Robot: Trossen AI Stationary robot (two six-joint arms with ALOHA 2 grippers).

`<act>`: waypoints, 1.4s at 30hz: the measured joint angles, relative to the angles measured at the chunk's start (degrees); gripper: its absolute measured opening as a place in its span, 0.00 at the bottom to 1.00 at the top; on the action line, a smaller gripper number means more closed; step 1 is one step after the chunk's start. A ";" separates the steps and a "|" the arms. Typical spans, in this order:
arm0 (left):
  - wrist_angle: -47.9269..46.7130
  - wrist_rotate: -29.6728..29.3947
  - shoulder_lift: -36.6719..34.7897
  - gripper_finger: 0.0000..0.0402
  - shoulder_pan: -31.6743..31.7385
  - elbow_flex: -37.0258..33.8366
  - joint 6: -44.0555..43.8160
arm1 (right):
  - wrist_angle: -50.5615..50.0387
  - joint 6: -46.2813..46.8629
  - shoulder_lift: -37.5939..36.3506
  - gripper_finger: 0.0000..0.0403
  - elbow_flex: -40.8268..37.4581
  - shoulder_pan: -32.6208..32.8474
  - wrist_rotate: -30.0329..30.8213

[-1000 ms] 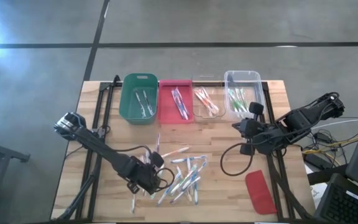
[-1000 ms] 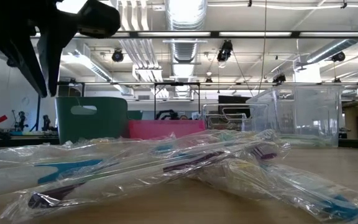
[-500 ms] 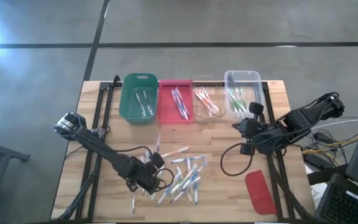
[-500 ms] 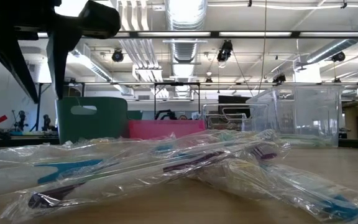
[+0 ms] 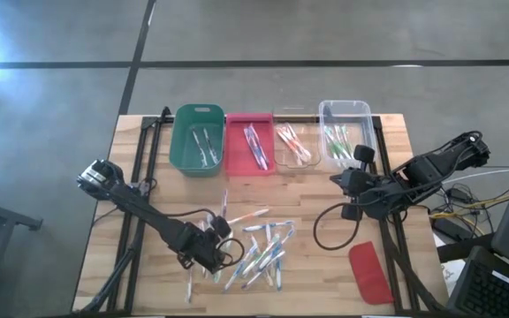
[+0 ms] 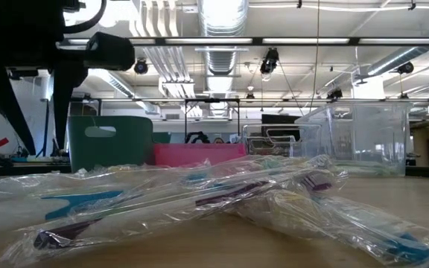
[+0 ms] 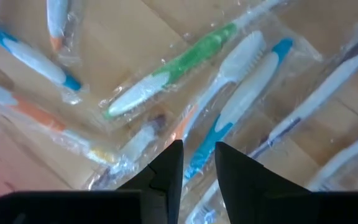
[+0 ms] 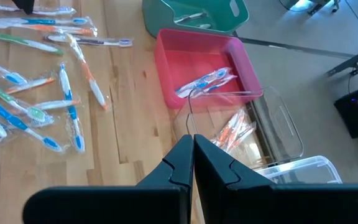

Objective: Pick & Place Toothbrushes
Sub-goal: Put the blue toothbrush into the red bin

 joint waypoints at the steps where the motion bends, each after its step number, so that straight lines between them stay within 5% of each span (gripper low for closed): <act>1: 0.81 0.02 0.00 0.25 0.00 -0.45 0.00 | 0.00 -0.02 0.00 0.02 0.00 0.00 0.00; 18: 8.65 0.04 0.63 0.25 0.15 -6.51 2.01 | 0.23 0.58 -0.88 0.02 -0.09 0.00 -0.35; 24: 8.53 -0.10 3.50 0.25 0.13 -6.16 2.50 | 1.35 4.51 -5.30 0.02 -2.42 -0.23 -5.21; 37: 8.26 -1.01 4.70 0.25 0.13 -5.02 4.58 | 10.94 10.35 -28.33 0.02 -22.64 -1.25 -13.90; 42: 8.32 -1.57 4.65 0.25 0.15 -5.07 4.55 | 11.21 11.99 -38.48 0.02 -30.75 -1.25 -6.07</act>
